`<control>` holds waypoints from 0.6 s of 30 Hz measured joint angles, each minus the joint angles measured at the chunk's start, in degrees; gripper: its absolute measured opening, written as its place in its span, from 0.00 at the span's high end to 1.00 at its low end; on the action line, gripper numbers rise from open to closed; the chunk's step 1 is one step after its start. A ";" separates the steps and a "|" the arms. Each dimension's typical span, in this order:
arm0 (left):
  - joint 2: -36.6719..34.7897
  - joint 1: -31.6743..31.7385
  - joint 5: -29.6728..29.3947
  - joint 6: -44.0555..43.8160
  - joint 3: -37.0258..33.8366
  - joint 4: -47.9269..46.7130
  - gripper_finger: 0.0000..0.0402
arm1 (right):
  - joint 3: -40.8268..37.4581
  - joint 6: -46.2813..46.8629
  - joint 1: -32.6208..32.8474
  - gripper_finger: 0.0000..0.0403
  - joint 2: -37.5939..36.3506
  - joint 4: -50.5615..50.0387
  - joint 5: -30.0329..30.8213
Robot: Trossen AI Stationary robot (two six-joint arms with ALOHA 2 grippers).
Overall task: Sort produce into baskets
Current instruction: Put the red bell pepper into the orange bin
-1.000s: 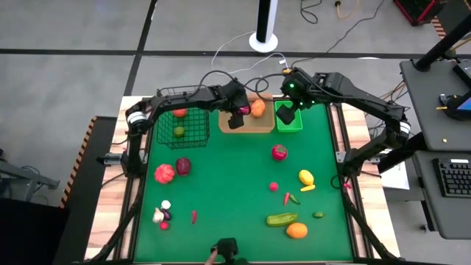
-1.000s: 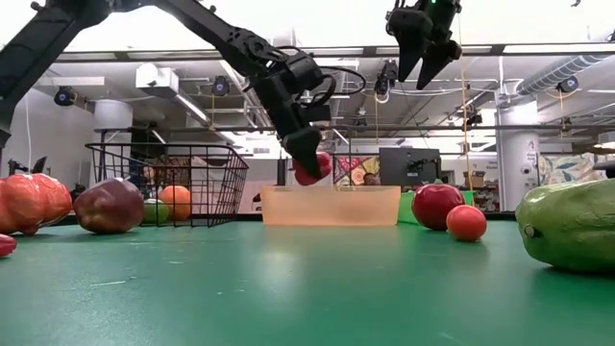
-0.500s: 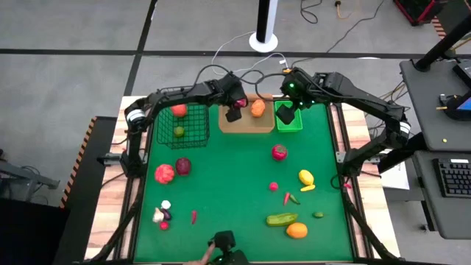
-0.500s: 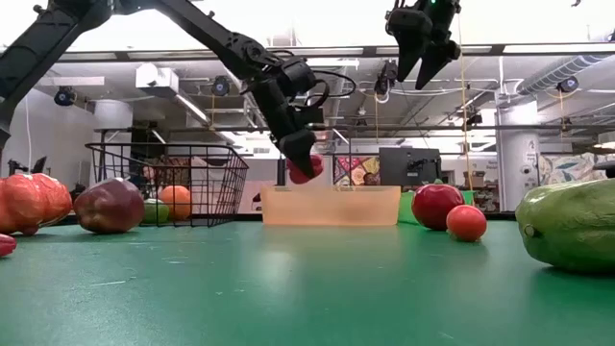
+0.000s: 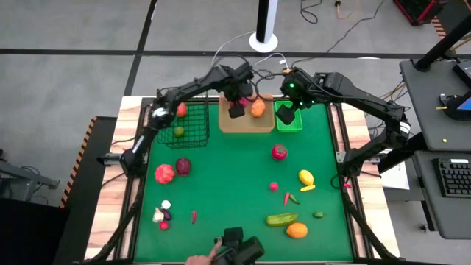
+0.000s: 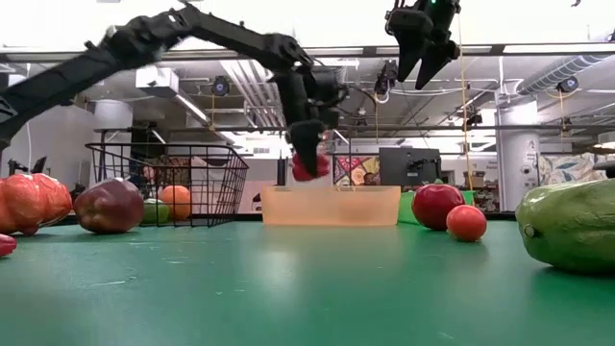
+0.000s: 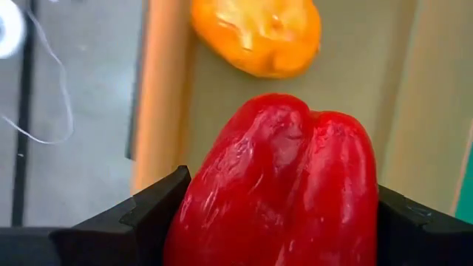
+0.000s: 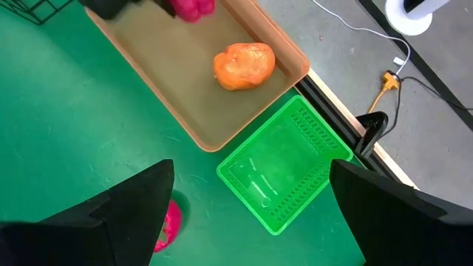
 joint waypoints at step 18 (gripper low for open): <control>-0.27 0.36 -6.38 -0.15 -10.02 7.37 0.30 | 0.00 -0.43 0.00 0.12 -0.02 0.07 -0.02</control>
